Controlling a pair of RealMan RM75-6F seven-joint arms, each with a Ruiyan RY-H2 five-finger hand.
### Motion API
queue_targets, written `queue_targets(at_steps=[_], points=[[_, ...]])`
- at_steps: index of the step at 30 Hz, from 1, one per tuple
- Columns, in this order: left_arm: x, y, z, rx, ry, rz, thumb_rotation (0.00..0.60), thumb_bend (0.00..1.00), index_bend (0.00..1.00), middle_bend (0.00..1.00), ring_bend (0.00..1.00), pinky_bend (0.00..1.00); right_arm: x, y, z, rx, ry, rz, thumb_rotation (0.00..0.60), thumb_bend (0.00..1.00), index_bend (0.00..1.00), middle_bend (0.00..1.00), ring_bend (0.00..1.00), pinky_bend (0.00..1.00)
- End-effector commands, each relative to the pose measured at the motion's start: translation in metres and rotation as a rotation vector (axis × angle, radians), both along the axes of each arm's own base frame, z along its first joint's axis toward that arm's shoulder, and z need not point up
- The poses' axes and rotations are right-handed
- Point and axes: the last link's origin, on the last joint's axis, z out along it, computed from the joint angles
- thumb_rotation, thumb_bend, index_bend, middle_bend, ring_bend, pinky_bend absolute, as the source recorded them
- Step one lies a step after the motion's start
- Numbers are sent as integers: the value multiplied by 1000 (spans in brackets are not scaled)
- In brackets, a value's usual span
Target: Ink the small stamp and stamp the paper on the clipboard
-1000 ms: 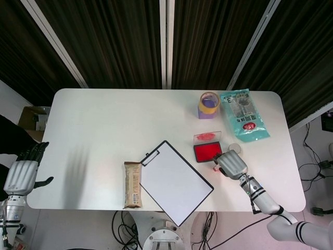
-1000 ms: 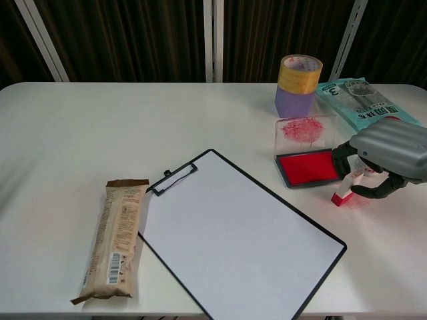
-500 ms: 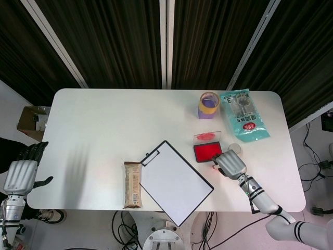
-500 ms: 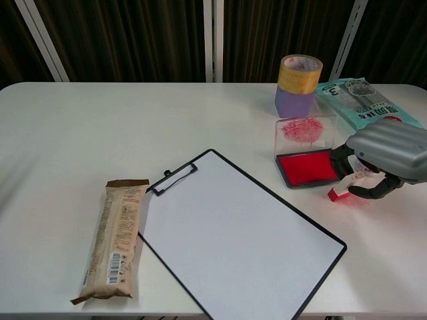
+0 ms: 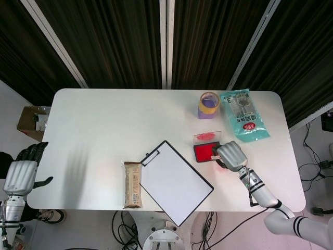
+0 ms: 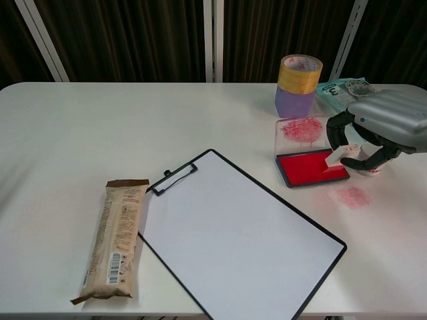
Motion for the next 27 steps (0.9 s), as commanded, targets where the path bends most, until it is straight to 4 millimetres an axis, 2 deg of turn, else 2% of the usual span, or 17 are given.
queue_targets(at_steps=[1,8,27], points=[[-1,-1,1,2,1,3,600,0,70,108,99,184,5,-21,-3,47,-37,-65,600,459,858,747,790,967],[0,-1,4,12,2,-3,600,0,70,108,99,184,11,-42,-4,124,-37,-115,600,477,898,775,801,968],[-4,3,2,5,-1,7,600,0,67,108,99,184,11,-53,-21,164,52,-154,600,480,941,818,829,968]])
